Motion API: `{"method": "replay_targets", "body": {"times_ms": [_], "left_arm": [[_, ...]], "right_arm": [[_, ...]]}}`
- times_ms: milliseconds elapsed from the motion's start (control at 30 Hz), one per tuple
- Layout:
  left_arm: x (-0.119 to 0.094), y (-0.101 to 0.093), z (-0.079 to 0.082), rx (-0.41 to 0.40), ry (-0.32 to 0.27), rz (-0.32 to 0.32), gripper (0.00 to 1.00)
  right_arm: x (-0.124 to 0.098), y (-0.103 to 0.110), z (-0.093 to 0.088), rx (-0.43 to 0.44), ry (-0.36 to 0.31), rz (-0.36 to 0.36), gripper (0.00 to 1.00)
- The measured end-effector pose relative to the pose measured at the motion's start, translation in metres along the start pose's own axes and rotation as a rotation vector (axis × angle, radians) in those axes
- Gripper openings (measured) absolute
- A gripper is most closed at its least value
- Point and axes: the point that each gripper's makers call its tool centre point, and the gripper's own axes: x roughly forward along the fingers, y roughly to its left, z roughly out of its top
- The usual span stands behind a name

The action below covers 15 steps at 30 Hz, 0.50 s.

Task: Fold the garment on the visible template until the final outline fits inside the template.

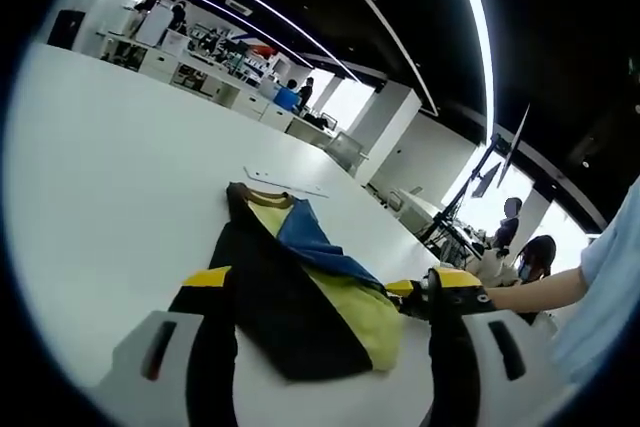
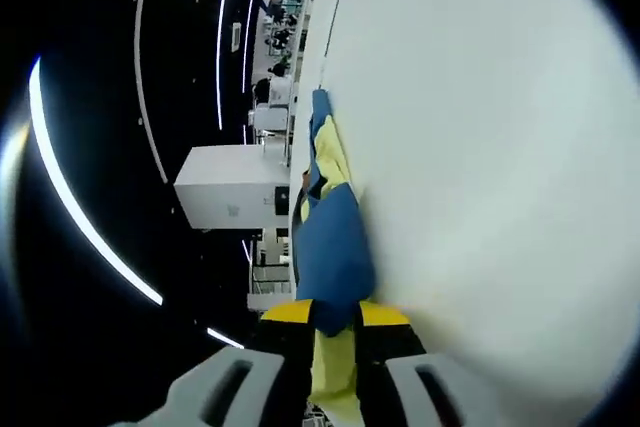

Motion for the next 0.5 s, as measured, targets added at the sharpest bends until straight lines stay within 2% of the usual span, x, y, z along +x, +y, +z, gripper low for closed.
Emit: {"method": "replay_targets", "body": {"times_ms": [167, 333, 433, 500], "left_arm": [[-0.001, 0.001, 0.0, -0.002, 0.0, 0.004, 0.75], [-0.001, 0.001, -0.001, 0.0, 0.003, 0.003, 0.75], [-0.001, -0.001, -0.001, 0.001, 0.002, 0.001, 0.75], [-0.001, -0.001, -0.002, 0.004, 0.005, 0.001, 0.75]], "right_arm": [[-0.003, 0.002, 0.0, -0.013, -0.015, 0.004, 0.0], [-0.01, 0.007, 0.003, -0.029, -0.019, 0.021, 0.0], [-0.022, 0.015, 0.011, -0.047, -0.038, 0.04, 0.0], [-0.029, 0.022, 0.017, -0.093, -0.038, 0.047, 0.0]]}}
